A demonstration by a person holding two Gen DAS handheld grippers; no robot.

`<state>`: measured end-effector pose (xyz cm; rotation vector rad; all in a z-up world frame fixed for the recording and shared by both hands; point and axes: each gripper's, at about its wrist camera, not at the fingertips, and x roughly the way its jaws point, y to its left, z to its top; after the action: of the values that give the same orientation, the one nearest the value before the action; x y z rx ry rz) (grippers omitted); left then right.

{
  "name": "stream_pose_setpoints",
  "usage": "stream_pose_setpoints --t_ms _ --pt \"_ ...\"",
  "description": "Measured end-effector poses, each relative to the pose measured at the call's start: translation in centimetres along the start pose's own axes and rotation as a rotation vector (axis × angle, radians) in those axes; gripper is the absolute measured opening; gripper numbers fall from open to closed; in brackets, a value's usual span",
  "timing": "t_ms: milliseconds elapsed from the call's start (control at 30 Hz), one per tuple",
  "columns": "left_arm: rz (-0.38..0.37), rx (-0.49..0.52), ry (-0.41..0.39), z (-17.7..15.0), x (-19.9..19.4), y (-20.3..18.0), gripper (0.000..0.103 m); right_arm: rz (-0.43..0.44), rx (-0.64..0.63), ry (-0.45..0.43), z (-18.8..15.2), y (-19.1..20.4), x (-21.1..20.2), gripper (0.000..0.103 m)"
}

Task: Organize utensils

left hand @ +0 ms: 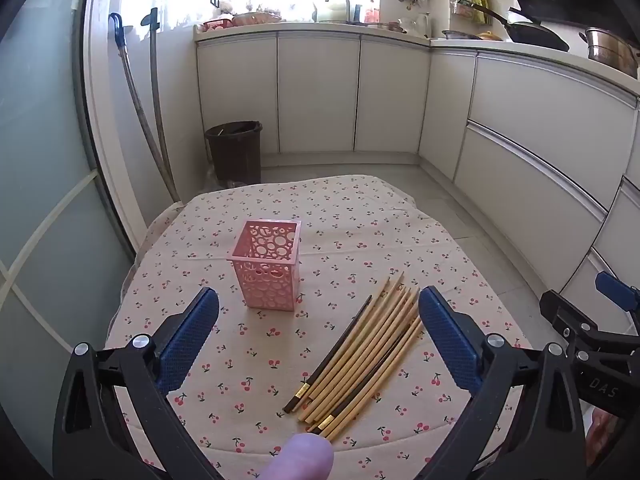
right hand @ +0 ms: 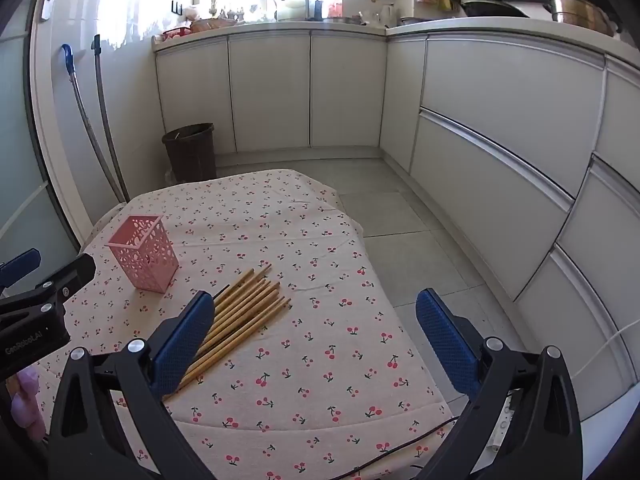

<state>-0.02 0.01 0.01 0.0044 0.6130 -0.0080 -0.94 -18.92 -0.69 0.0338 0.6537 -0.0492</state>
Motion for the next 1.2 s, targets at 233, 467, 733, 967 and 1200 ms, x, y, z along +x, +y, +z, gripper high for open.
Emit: stream_pose_setpoints --t_ms 233,467,733,967,1200 --pt "-0.013 0.001 0.004 0.4 -0.4 -0.2 0.096 -0.001 0.007 0.002 -0.1 -0.4 0.0 0.098" --pt "-0.015 -0.004 0.007 0.1 0.7 -0.3 0.096 -0.007 0.013 0.005 -0.1 -0.2 0.2 0.098" --pt "-0.026 -0.001 0.008 -0.2 0.1 -0.4 0.096 -0.006 0.016 0.007 0.0 -0.3 0.3 0.098" --pt "-0.04 0.004 0.017 -0.2 0.2 -0.5 0.096 -0.006 0.022 0.007 -0.1 -0.2 0.4 0.098" --pt "-0.052 0.022 0.024 -0.4 0.2 -1.0 0.096 -0.001 0.025 0.006 0.0 -0.3 0.3 0.098"
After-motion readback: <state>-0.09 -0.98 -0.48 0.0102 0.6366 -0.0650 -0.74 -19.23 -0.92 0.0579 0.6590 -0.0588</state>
